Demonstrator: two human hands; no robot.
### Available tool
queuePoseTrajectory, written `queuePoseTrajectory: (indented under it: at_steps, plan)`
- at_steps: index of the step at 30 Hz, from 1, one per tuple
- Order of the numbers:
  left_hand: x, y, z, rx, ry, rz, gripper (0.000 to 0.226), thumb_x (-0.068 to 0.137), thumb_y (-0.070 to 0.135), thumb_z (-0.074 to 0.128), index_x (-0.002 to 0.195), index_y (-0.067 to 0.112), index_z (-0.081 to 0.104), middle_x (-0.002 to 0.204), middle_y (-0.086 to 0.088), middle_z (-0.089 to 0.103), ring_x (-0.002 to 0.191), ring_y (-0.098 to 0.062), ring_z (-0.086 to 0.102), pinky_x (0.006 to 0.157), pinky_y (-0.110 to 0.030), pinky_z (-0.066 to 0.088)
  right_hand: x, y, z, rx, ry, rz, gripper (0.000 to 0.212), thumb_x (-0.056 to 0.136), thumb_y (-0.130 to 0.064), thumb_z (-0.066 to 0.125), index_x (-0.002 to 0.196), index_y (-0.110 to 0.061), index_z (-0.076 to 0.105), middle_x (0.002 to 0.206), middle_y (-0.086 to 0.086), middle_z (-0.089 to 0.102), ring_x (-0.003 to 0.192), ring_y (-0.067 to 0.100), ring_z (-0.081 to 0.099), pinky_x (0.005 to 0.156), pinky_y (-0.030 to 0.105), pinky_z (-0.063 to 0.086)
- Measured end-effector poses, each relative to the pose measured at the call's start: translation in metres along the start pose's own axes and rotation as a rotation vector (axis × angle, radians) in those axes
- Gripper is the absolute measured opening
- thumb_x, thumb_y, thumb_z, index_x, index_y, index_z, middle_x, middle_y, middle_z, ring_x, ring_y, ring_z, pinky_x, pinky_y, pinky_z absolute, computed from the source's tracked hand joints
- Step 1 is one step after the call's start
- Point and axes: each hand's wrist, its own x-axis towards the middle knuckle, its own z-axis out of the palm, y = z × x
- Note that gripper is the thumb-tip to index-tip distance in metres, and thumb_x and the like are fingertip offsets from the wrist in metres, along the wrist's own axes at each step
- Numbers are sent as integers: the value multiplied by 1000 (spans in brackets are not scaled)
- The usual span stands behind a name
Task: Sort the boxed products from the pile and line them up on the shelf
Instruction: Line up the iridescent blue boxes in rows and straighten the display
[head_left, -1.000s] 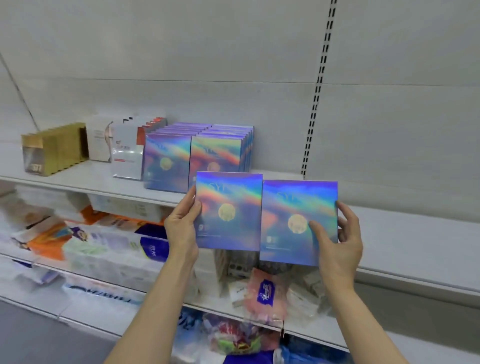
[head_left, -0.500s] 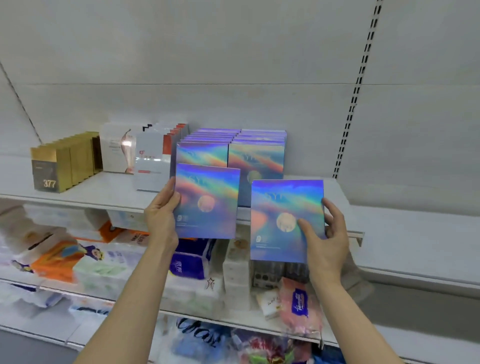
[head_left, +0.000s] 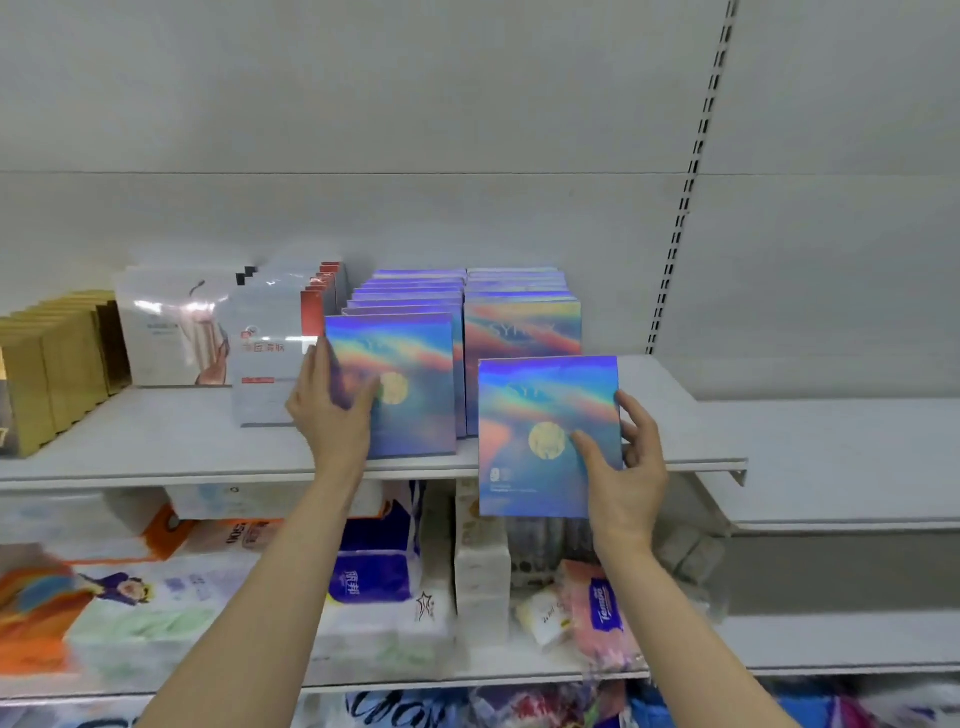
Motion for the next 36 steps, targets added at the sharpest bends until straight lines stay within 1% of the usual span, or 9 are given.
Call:
queuePoseTrajectory:
  at_steps: [2,5,9,13,15,19,24,29,36]
  plan:
    - [-5,-12,4,349,-136,152,108,74,61,70,157,24,11,164,-1,10,150,-23,11,118,-42,10,9,-4,14,16,8,-31,56,76,-8,79,115,-44,61,111,-5,67,101,14,63,78,24,55]
    - [-13,-23,6,698,-326,457,117,71,74,56,158,19,-2,164,-6,-14,150,-29,-14,119,-51,-2,28,-3,32,-38,4,-107,56,77,-10,77,121,-38,59,110,-4,66,95,12,61,75,15,47]
    - [-10,-32,6,914,-410,618,103,83,77,30,157,10,4,164,-14,-9,150,-35,-11,119,-57,1,54,16,52,-326,-68,-258,59,82,-18,73,136,-22,52,124,5,56,113,22,52,94,11,37]
    - [-9,-34,5,940,-433,664,100,87,74,29,157,7,3,163,-16,-10,150,-36,-10,120,-55,3,54,41,57,-906,-144,-640,73,89,-47,47,150,-9,32,154,19,28,141,35,21,115,46,18]
    - [-8,-35,7,933,-428,680,101,87,74,31,157,7,4,163,-17,-8,150,-36,-8,120,-56,7,42,53,54,-1037,-301,-842,74,92,-47,44,152,-8,25,159,17,18,148,33,11,119,46,10]
    - [-8,-33,16,966,-410,689,100,86,73,33,156,6,8,163,-20,-3,150,-39,-2,118,-58,11,42,68,58,-1211,-393,-834,74,94,-43,42,154,-7,17,162,13,11,149,29,7,118,46,9]
    - [-9,-29,18,1006,-397,697,101,85,73,34,156,6,8,163,-20,-1,150,-40,-2,118,-59,11,42,61,60,-1234,-432,-779,78,96,-42,48,156,-9,10,163,12,9,150,28,3,118,46,9]
    - [-21,-13,20,987,-335,682,95,87,70,37,156,7,18,163,-16,9,150,-36,7,119,-55,12,37,51,54,-1136,-367,-732,72,94,-41,50,151,-6,25,159,15,22,147,29,14,117,42,13]
    - [-49,31,58,875,-437,1015,73,94,55,47,147,7,42,153,-14,39,139,-33,38,116,-50,26,39,46,5,-1021,-205,-782,59,94,-35,49,141,0,44,144,15,48,133,30,39,110,48,32]
